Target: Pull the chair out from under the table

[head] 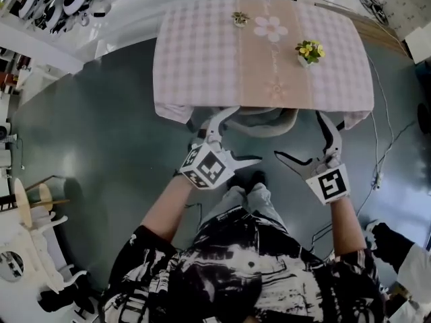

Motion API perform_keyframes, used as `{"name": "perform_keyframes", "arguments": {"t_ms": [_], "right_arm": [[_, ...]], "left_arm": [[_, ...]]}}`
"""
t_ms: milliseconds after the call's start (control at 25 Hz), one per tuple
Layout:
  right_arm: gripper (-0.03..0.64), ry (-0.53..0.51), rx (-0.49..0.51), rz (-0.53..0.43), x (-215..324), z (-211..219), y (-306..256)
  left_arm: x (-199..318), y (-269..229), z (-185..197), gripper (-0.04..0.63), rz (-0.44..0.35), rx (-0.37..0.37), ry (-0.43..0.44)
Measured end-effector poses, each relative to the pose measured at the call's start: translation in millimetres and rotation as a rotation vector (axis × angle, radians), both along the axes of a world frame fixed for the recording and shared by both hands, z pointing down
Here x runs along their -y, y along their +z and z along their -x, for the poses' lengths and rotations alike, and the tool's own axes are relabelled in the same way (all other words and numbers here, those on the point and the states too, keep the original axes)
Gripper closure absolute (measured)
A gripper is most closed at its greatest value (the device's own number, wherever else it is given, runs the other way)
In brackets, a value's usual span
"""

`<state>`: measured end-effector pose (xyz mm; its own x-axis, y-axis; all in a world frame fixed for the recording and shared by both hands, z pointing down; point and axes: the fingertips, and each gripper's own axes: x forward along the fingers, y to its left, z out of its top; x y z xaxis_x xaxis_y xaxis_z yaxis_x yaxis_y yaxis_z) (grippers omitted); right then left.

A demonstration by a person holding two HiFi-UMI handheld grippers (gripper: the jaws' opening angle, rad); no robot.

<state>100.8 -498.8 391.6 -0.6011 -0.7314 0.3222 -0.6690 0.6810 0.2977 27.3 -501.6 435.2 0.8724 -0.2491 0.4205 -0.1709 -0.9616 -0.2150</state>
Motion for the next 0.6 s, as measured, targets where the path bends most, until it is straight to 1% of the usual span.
{"name": "perform_keyframes", "arguments": {"t_ms": [80,160,240,360,440,480,520,600], "right_arm": [[0.041,-0.059,-0.162,0.058,12.4,2.6,43.6],[0.041,-0.128,-0.275,0.077,26.0,6.9,87.8],[0.041,-0.209,-0.380,0.099,33.4,10.8,139.9],[0.041,-0.320,-0.556,0.183,35.5,11.1,222.9],[0.041,-0.378,-0.646,0.246,34.4,11.0,268.6],[0.041,-0.400,-0.678,0.272,33.7,11.4,287.6],[0.041,-0.418,-0.703,0.294,33.4,12.2,304.0],[0.041,-0.445,-0.738,0.328,33.8,13.5,330.1]], "left_arm": [[7.4,44.8,-10.3,0.027,-0.033,0.169,0.052],[16.2,92.4,-22.8,0.028,-0.072,0.324,0.109],[18.8,143.1,-34.3,0.028,-0.069,0.449,0.160],[18.5,217.4,-42.6,0.028,-0.047,0.629,0.231],[22.3,256.4,-43.2,0.028,-0.041,0.723,0.251],[24.5,272.7,-42.4,0.028,-0.029,0.757,0.248],[26.8,286.5,-41.2,0.028,-0.012,0.781,0.238],[31.6,307.6,-39.1,0.028,0.024,0.807,0.208]]}}
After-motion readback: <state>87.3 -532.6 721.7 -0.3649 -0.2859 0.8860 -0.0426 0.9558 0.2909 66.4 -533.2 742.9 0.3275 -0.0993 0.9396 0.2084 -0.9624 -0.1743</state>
